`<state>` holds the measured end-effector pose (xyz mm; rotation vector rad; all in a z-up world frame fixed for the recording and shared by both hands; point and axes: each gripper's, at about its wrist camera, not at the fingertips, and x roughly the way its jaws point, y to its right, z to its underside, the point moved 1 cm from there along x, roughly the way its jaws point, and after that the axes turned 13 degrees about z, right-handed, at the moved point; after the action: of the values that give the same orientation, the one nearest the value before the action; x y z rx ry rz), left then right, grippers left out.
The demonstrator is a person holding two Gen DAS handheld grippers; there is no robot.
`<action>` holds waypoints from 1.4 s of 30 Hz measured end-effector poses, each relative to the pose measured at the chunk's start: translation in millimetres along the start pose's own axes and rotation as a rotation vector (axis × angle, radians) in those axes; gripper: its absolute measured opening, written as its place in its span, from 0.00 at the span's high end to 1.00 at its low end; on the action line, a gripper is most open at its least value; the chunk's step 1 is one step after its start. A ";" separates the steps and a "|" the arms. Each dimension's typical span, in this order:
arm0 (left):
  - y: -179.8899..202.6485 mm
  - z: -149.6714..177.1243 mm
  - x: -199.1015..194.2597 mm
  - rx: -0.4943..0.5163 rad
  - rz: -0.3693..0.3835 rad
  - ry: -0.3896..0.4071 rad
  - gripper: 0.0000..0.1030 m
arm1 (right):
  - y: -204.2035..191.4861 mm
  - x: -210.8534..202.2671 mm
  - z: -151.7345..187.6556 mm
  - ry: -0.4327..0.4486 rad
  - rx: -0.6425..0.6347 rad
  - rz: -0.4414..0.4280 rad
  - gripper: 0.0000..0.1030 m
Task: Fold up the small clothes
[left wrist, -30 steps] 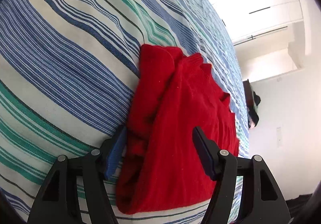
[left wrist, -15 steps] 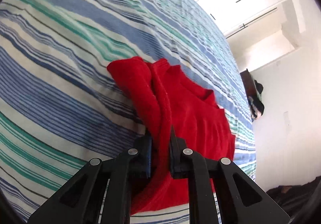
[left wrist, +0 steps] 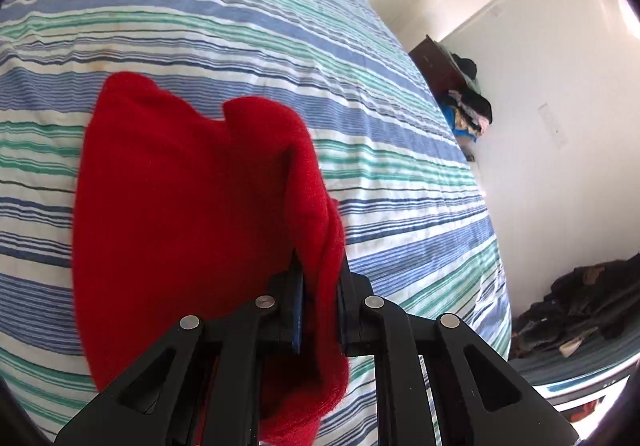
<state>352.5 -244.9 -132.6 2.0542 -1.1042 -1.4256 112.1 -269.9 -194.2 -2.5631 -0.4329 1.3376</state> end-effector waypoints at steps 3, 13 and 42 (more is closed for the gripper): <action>-0.7 13.9 42.0 0.035 -0.094 -0.110 0.76 | 7.3 -0.3 -1.9 -0.001 0.036 -0.007 0.30; 23.5 21.7 -76.6 0.175 -0.049 0.077 0.23 | 47.8 -13.1 -15.6 0.051 0.194 0.031 0.30; -15.6 62.8 -48.5 0.315 -0.231 -0.012 0.33 | 114.4 34.6 -263.5 0.102 0.142 -0.018 0.60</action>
<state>293.1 -190.6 -139.7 2.4652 -1.1913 -1.4462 366.3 -379.1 -109.3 -2.4902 -0.3296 1.1802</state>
